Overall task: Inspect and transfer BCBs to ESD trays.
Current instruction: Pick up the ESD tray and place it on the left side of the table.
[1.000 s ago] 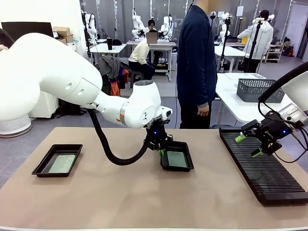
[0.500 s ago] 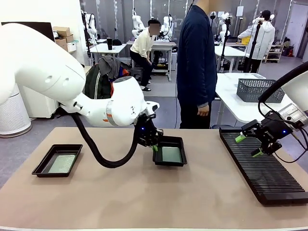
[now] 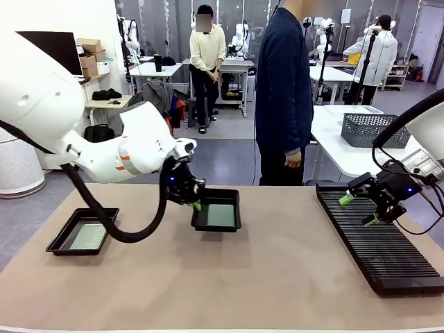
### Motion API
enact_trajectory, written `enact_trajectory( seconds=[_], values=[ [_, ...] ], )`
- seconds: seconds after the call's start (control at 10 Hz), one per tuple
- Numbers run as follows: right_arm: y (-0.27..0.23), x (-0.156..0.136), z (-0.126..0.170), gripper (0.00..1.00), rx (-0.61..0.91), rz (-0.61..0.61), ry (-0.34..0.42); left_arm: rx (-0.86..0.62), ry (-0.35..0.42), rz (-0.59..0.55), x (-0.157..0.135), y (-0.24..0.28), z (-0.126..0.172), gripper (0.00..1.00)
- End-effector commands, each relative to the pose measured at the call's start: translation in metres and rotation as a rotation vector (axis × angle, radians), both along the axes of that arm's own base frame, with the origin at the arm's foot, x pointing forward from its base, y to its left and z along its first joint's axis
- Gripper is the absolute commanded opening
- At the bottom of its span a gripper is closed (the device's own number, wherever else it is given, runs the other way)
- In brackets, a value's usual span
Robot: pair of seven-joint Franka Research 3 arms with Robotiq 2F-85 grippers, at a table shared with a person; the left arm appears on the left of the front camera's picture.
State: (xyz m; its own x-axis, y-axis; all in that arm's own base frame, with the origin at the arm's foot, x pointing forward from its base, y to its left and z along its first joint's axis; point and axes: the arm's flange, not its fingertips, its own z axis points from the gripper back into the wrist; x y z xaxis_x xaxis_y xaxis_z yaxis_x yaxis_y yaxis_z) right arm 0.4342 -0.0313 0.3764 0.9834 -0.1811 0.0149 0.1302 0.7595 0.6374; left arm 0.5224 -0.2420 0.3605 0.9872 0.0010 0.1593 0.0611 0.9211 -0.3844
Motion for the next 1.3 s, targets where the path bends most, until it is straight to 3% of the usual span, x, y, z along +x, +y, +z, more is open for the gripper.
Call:
enact_trajectory(
  seconds=[0.0, 0.4, 1.2],
  values=[
    [0.001, 0.000, 0.002, 1.00, -0.010, -0.019, 0.008, -0.011, 0.011, -0.035, -0.017, 0.045, 0.007, 0.03],
    [0.001, 0.000, 0.002, 1.00, -0.010, -0.019, 0.008, 0.006, 0.035, -0.033, -0.033, 0.115, 0.005, 0.03],
    [0.001, 0.000, 0.002, 1.00, -0.010, -0.019, 0.008, 0.068, 0.039, 0.002, -0.052, 0.180, -0.019, 0.03]
  ],
)
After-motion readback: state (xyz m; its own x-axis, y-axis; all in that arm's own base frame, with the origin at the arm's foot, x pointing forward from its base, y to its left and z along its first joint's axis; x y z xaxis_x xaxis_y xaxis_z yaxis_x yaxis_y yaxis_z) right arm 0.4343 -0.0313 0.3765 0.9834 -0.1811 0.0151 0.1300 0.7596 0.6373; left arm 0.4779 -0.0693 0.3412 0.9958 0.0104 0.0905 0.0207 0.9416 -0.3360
